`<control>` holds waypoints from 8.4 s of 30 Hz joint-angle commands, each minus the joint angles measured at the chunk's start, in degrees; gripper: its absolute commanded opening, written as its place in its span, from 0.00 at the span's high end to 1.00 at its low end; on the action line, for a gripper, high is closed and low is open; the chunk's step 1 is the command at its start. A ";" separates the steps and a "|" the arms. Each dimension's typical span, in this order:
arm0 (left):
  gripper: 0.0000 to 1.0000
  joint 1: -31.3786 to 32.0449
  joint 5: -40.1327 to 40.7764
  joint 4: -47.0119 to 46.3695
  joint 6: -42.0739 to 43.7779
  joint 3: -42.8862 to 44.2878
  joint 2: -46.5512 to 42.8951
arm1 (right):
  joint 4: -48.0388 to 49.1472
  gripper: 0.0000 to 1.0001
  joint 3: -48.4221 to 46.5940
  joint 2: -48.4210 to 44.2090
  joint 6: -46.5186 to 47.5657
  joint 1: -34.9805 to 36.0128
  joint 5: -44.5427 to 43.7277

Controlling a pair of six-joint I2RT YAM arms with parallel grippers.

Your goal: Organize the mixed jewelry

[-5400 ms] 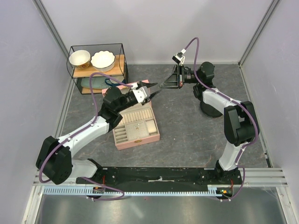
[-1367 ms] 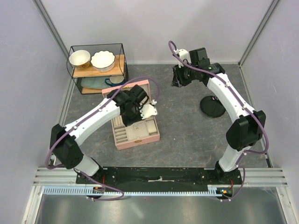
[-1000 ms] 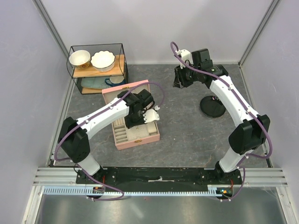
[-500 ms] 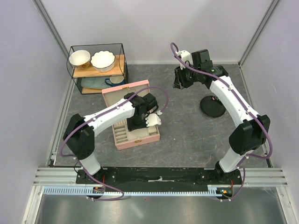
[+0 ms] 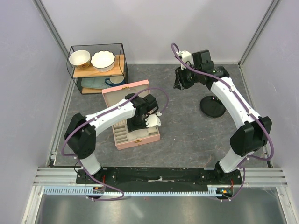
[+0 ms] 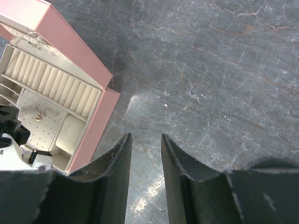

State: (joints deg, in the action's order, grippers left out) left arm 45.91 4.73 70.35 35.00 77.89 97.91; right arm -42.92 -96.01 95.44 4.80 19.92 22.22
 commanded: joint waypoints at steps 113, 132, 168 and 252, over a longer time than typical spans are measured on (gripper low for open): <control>0.81 3.48 3.79 5.77 0.15 9.92 10.02 | 2.93 0.60 3.72 -6.49 1.09 0.03 1.25; 0.67 3.57 7.05 6.03 1.21 8.42 11.60 | 3.10 0.60 3.99 -7.02 1.09 -0.06 1.16; 0.42 2.35 2.39 9.99 0.77 13.17 5.90 | 3.45 0.60 4.42 -7.37 1.00 -0.06 1.43; 0.15 -27.81 -29.52 -15.60 1.12 -15.82 -32.08 | 2.13 0.27 5.21 -8.60 4.52 -0.06 -3.41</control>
State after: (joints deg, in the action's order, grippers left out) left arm 16.29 -22.85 53.98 38.04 64.58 67.83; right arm -41.67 -91.44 88.88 8.84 19.92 18.17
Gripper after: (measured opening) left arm 0.851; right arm 0.722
